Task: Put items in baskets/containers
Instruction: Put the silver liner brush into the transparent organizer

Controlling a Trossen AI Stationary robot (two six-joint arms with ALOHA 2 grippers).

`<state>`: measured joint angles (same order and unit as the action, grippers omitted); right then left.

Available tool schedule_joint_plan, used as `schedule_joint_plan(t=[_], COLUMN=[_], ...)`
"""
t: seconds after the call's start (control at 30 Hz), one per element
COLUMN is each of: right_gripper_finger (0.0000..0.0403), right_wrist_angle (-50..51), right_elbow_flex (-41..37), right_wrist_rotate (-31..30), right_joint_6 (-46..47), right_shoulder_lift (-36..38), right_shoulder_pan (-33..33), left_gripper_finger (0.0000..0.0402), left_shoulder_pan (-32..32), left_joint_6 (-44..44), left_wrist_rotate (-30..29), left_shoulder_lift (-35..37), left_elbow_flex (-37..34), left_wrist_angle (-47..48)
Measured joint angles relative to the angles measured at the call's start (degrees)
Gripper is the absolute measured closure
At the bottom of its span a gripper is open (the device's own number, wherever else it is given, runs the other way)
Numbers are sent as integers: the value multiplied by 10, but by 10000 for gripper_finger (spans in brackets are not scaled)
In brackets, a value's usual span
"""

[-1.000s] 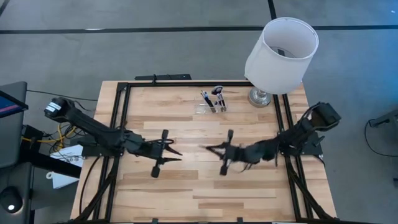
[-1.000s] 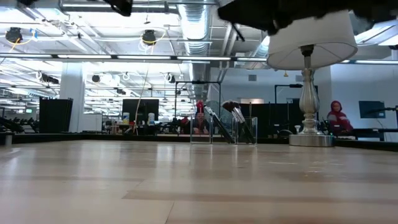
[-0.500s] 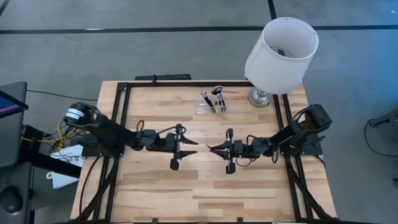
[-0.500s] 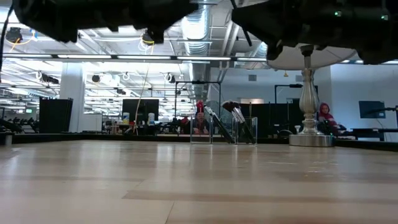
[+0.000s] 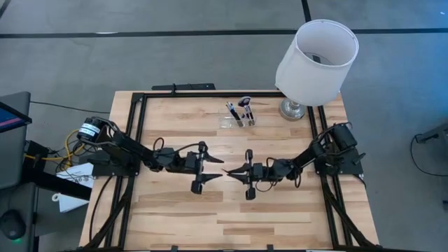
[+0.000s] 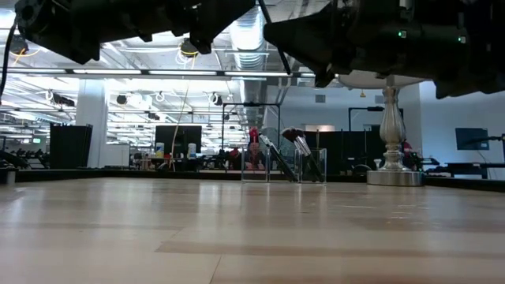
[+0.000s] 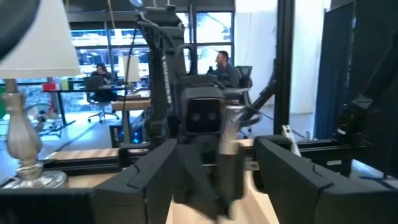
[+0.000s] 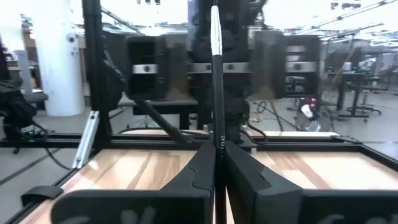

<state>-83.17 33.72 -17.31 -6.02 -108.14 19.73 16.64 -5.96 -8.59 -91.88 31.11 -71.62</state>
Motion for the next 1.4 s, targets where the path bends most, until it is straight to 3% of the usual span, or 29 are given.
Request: schedule_joint_plan(t=[0.67, 0.77, 0.97, 1.23, 1.4], right_gripper_finger=[386, 382, 397, 349, 339], right_wrist_angle=[36, 36, 40, 68, 66], right_elbow_flex=[24, 24, 24, 24, 24], right_wrist_rotate=[9, 7, 4, 8, 9], right_joint_6=[6, 5, 7, 28, 30], right_shoulder_lift=[0, 0, 1, 1, 1], right_shoulder_pan=[0, 0, -1, -9, -17], left_gripper_finger=[250, 282, 385, 390, 388], left_shoulder_pan=[2, 2, 2, -1, -9], left_joint_6=[0, 0, 9, 45, 50], left_wrist_rotate=[9, 2, 5, -5, -5], left_shoulder_lift=[0, 0, 0, 0, 0], left_elbow_flex=[0, 0, 0, 0, 0], left_wrist_angle=[0, 1, 3, 44, 65])
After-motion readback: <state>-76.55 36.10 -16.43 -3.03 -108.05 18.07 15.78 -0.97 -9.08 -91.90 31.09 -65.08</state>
